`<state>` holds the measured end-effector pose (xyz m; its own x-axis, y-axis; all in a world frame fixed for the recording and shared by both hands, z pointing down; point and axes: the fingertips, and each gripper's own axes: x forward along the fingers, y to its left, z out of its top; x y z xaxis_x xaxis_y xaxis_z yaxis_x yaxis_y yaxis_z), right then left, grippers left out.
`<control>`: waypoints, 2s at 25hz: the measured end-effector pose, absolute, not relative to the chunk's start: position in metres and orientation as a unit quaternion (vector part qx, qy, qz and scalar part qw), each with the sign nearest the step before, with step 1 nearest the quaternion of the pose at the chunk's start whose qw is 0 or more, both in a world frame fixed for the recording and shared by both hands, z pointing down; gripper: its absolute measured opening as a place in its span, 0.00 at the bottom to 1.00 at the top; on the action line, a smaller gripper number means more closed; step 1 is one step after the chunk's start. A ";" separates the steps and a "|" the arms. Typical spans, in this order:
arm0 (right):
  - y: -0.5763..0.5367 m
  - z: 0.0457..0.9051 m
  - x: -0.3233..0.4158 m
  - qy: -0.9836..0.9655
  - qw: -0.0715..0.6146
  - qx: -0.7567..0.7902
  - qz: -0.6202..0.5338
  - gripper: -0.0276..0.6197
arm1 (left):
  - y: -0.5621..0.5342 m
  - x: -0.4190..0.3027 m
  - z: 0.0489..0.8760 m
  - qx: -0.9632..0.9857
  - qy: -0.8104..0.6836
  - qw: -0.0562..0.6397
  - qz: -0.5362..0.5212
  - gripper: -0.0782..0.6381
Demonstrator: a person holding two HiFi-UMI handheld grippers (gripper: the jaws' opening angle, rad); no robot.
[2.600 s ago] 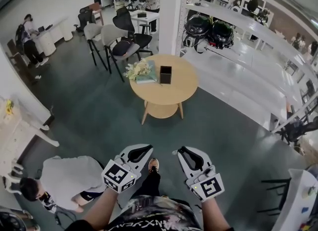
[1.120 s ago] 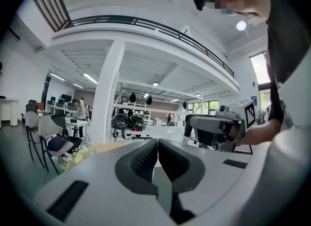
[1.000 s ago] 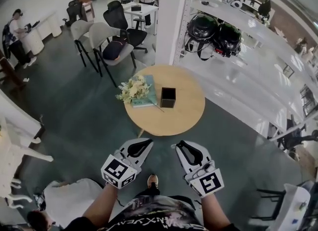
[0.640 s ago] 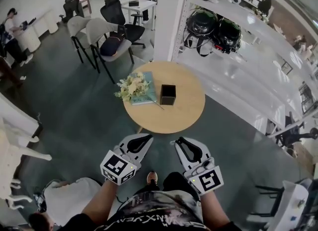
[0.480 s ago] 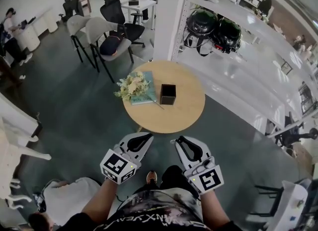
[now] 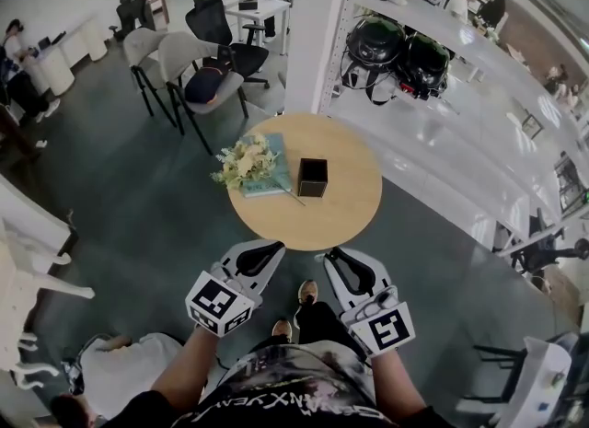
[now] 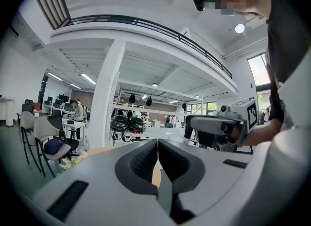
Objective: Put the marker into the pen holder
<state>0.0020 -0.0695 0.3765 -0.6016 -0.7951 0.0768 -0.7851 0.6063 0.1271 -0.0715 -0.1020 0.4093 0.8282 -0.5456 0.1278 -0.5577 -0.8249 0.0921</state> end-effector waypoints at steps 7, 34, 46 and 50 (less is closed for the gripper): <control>-0.089 0.386 0.007 -0.896 0.068 0.437 -0.031 0.14 | -0.123 -0.064 0.415 0.954 -0.289 0.061 0.049 0.14; -0.224 0.408 0.042 -0.903 0.064 0.425 0.000 0.14 | -0.250 -0.027 0.434 0.947 -0.300 0.085 0.076 0.14; -0.290 0.414 0.054 -0.908 0.063 0.415 0.007 0.14 | -0.311 -0.011 0.446 0.942 -0.308 0.098 0.087 0.14; -0.314 0.410 0.059 -0.905 0.043 0.423 -0.005 0.14 | -0.329 -0.003 0.452 0.942 -0.307 0.103 0.090 0.14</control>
<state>0.0589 -0.3136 0.4105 -0.6390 -0.7656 0.0748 -0.7648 0.6427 0.0448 -0.0035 -0.3286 0.4520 0.7952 -0.5598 0.2329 -0.5969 -0.7901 0.1392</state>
